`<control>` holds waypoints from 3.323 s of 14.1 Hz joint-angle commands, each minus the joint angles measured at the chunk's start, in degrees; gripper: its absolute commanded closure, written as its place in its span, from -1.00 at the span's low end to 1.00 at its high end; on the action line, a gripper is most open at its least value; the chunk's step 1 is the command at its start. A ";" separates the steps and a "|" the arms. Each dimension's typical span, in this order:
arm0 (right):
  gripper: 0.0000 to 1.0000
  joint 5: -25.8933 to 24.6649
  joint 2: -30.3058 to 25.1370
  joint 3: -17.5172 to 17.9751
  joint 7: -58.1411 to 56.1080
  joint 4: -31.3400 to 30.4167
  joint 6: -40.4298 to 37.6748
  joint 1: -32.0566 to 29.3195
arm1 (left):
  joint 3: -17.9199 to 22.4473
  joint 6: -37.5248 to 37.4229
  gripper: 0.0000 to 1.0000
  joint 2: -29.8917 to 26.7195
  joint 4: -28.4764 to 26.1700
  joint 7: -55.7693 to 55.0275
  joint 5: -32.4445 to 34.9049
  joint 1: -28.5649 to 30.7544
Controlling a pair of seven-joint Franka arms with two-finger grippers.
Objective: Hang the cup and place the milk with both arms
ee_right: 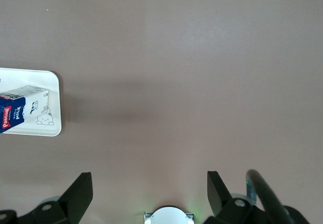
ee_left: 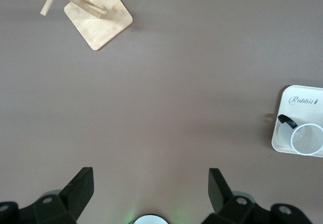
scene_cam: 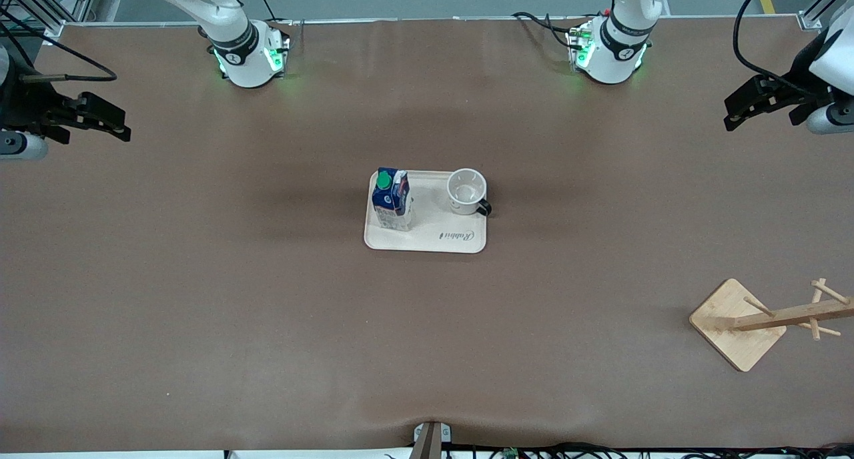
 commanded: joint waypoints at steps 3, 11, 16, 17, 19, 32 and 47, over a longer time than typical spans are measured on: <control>-1.00 0.09 -0.19 0.08 0.76 0.40 -0.40 0.17 | -0.09 -0.80 -1.00 0.18 0.93 0.62 -0.88 -0.09; -1.00 0.09 -0.19 0.08 0.76 0.40 -0.40 0.17 | -0.87 -0.89 -1.00 1.93 0.85 -2.00 -1.05 -1.14; -1.00 0.09 -0.19 0.00 0.76 0.49 -0.40 0.00 | -7.36 0.68 -1.00 6.32 0.32 -20.61 -3.51 -1.76; -1.00 0.09 -0.19 0.00 0.76 0.40 -0.40 0.00 | -9.30 1.13 -1.00 7.29 0.23 -23.86 -3.51 -1.76; -1.00 0.09 -0.19 0.08 0.76 0.49 -0.40 0.09 | -12.64 2.96 -1.00 8.35 -1.52 -29.67 -3.51 -1.85; -1.00 0.18 -0.11 0.08 0.23 0.49 -0.23 0.09 | -28.65 34.59 -1.00 9.40 -27.18 -60.97 -2.64 -4.92; -1.00 0.18 1.12 0.08 0.40 0.40 -0.32 0.44 | -28.65 49.91 -0.43 30.23 -27.46 -96.84 16.87 -13.28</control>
